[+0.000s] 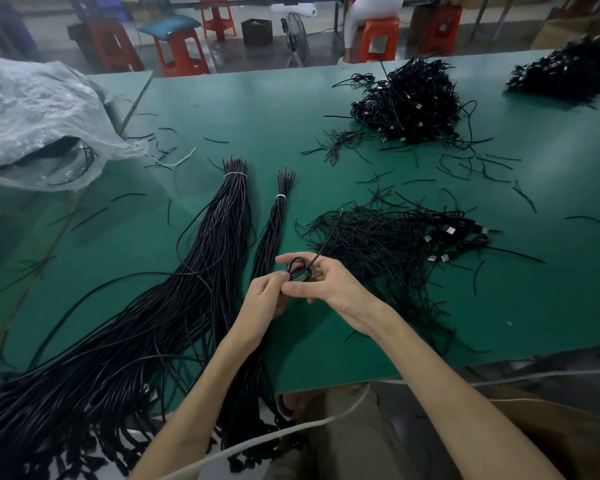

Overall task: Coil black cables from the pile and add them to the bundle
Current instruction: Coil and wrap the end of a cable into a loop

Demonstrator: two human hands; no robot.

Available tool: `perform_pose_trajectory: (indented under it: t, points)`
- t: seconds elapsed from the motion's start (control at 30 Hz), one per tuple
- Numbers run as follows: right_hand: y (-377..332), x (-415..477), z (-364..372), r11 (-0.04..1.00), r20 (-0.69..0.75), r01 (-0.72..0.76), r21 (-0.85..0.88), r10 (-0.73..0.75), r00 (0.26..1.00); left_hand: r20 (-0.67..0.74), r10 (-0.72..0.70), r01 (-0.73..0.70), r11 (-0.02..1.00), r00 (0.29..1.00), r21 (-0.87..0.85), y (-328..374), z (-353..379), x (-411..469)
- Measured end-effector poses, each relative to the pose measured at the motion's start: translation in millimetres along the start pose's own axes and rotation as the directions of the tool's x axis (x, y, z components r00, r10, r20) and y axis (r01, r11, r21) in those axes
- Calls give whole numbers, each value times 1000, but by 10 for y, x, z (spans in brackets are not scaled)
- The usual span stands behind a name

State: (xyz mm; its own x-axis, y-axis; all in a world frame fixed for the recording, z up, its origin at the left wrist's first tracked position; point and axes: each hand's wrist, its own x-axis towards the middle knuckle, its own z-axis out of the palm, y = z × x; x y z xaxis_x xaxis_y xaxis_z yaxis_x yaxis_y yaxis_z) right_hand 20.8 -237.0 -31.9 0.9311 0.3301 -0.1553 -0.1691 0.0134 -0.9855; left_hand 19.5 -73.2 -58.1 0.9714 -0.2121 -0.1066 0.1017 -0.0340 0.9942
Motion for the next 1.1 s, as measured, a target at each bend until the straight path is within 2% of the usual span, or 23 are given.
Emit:
perform_pose_trajectory:
  t: [0.17,0.3,0.43,0.57,0.77,1.1]
  points:
    - [60,-33,-29,995,-61,15,-95,-20,998,-2,6,-6,1000,1000,-23,-5,0,2]
    - [65,-35,-60,949,-132,17,-314,-61,989,4,0,0,1000,1000,-21,5,-6,-2]
    - [33,-39,-72,931,-103,33,-362,-76,992,7,0,0,999,1000,-37,10,-15,-6]
    - [26,-20,-87,905,-132,28,-424,-93,987,14,-7,8,999,1000,-31,5,-18,-3]
    - [49,-5,-67,894,-151,32,-447,-110,982,15,-11,11,1000,1000,-15,11,-31,-11]
    - [65,-54,-4,959,-144,55,-278,-98,985,8,-4,4,1000,1000,7,13,-40,-12]
